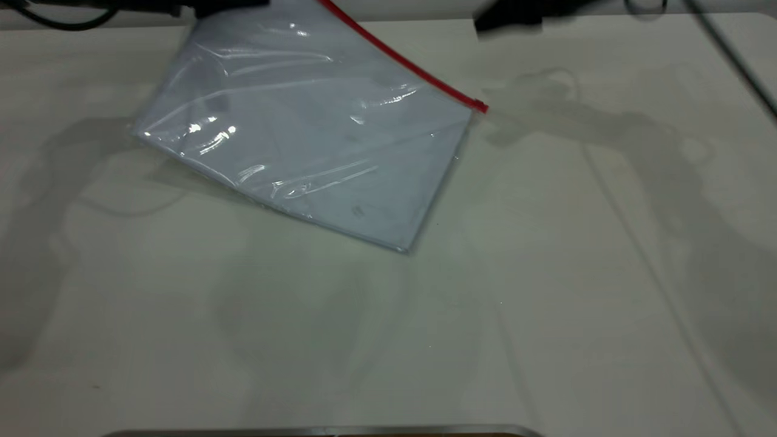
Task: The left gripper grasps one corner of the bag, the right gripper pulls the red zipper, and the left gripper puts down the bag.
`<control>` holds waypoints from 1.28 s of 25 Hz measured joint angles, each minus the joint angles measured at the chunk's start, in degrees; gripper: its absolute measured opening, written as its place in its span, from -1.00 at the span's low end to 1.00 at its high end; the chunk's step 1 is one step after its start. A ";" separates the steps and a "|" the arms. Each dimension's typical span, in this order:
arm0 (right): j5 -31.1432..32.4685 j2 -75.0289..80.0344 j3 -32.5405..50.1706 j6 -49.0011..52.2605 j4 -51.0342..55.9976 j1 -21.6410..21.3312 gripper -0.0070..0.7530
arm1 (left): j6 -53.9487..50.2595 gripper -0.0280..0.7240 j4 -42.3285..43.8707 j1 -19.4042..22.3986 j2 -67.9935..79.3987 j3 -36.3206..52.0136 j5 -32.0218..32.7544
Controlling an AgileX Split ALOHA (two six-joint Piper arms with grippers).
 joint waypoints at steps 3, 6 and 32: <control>6.04 -5.74 0.00 4.19 -0.24 0.48 0.17 | -4.46 -0.78 0.84 -3.38 0.00 1.44 -7.40; 12.90 -11.46 0.00 8.43 -1.80 0.70 0.14 | -7.10 -0.73 0.90 -6.45 0.00 1.77 -13.87; 31.56 -64.40 6.86 61.63 -55.13 0.70 0.00 | -56.04 0.38 33.14 1.58 -45.32 1.95 9.11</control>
